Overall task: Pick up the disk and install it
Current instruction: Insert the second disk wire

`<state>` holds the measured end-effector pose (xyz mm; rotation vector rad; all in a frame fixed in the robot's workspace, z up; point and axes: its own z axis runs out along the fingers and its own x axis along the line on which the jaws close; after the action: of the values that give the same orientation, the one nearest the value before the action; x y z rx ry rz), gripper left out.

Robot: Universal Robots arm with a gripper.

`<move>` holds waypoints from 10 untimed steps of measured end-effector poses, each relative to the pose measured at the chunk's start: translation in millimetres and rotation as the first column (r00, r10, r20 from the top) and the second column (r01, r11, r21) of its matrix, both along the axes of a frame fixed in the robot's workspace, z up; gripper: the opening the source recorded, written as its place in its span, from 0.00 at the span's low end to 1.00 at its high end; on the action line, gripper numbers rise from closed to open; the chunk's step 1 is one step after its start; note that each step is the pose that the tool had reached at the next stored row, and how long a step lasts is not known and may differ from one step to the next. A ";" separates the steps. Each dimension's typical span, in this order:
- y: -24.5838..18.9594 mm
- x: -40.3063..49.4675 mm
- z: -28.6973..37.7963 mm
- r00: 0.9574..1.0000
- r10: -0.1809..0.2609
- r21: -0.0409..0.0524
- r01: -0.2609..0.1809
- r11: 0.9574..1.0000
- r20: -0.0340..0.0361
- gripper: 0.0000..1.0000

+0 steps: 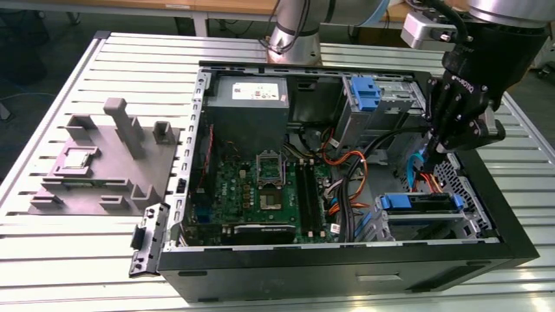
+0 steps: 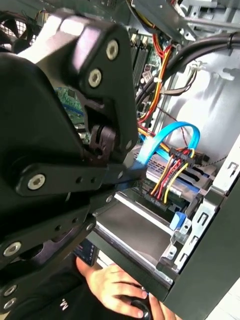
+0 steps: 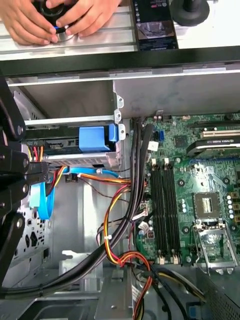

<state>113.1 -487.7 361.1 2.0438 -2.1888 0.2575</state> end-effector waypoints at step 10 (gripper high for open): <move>0.0 0.2 -4.3 1.000 0.000 -0.035 0.000 0.999 0.000 0.16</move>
<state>113.3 -487.6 356.9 2.0256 -2.1686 0.2933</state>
